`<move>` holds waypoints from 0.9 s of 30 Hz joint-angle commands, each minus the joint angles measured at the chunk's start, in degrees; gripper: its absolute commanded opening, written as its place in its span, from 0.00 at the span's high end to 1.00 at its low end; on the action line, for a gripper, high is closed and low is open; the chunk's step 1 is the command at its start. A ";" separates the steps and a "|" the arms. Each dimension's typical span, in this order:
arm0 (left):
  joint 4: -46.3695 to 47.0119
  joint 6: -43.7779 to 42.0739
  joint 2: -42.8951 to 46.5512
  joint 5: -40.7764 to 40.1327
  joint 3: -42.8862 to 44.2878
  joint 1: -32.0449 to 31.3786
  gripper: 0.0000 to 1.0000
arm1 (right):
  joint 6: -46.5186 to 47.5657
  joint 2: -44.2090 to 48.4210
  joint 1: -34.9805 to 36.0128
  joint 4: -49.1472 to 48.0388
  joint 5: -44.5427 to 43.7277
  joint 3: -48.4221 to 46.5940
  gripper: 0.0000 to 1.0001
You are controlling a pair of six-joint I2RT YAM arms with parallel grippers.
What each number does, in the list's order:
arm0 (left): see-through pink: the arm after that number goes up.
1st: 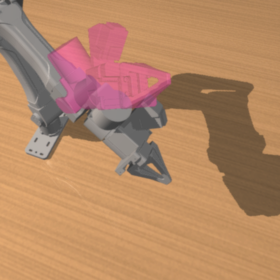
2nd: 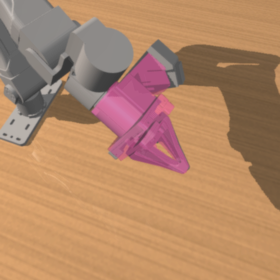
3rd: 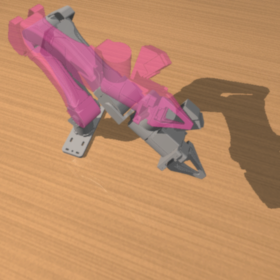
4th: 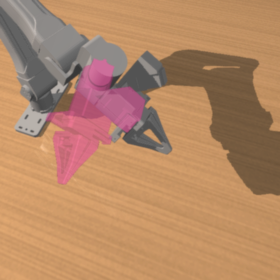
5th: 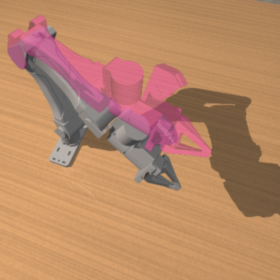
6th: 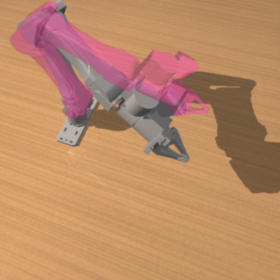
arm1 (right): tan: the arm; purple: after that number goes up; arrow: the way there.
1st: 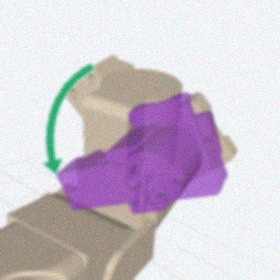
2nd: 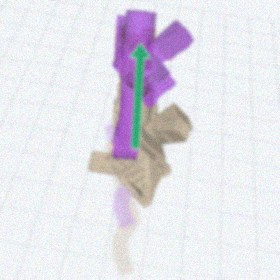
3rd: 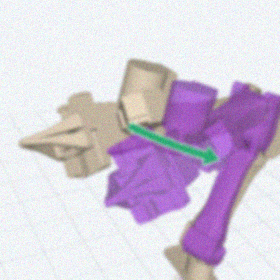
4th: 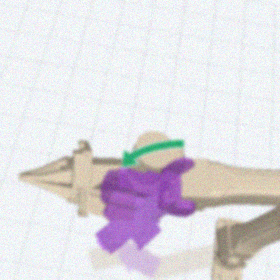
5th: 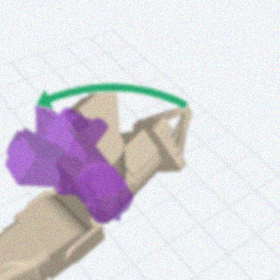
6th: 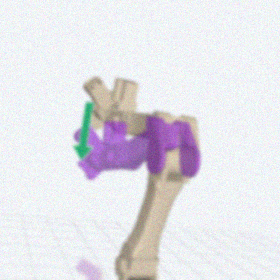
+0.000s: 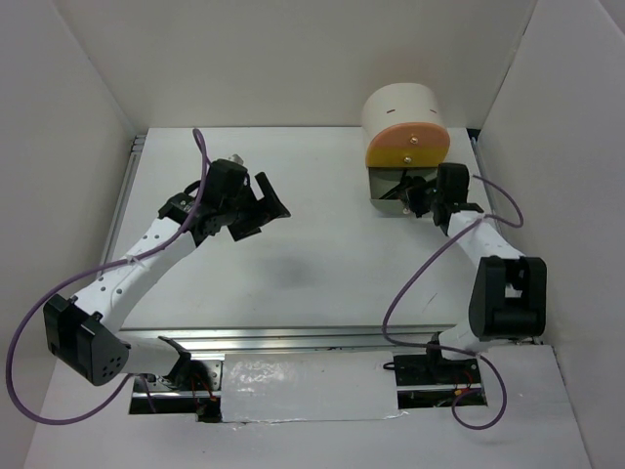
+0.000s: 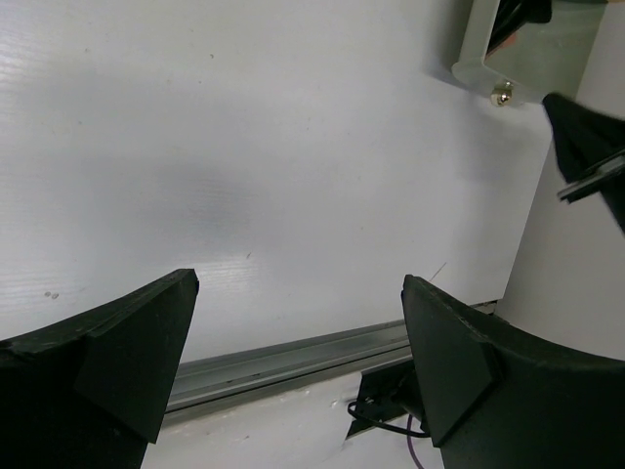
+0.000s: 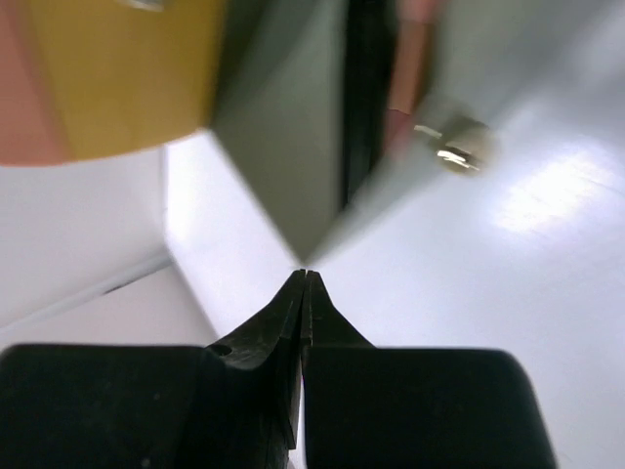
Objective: Organize the makeup
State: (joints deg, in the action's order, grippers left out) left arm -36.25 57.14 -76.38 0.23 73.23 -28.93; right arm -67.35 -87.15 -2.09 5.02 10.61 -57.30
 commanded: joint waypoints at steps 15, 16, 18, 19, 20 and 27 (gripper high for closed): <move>-4.18 -2.12 2.72 -2.34 -1.60 0.71 0.01 | 0.03 -3.54 -5.55 12.47 -16.59 -0.09 1.00; -4.44 -2.21 2.81 -2.51 -1.60 0.63 0.01 | 0.11 -4.24 -5.73 12.82 -16.76 -0.70 1.00; -5.32 -2.39 2.90 -2.86 -1.51 0.71 0.01 | 0.73 -6.00 -6.26 11.87 -15.81 -1.67 1.00; -5.58 -2.48 2.90 -2.95 -1.43 0.71 0.01 | 1.08 -6.44 -6.44 10.99 -15.10 -1.76 1.00; -6.11 -2.56 2.90 -3.04 -1.34 0.71 0.01 | 1.34 -7.41 -6.79 9.50 -14.22 -1.85 1.00; -6.38 -3.35 2.90 -3.22 -0.90 0.89 0.01 | 1.79 -11.02 -8.11 4.57 -8.16 -3.26 1.00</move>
State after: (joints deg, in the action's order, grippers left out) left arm -42.50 55.40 -75.11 -2.33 71.55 -28.40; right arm -66.35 -97.23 -9.67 13.52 0.10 -57.82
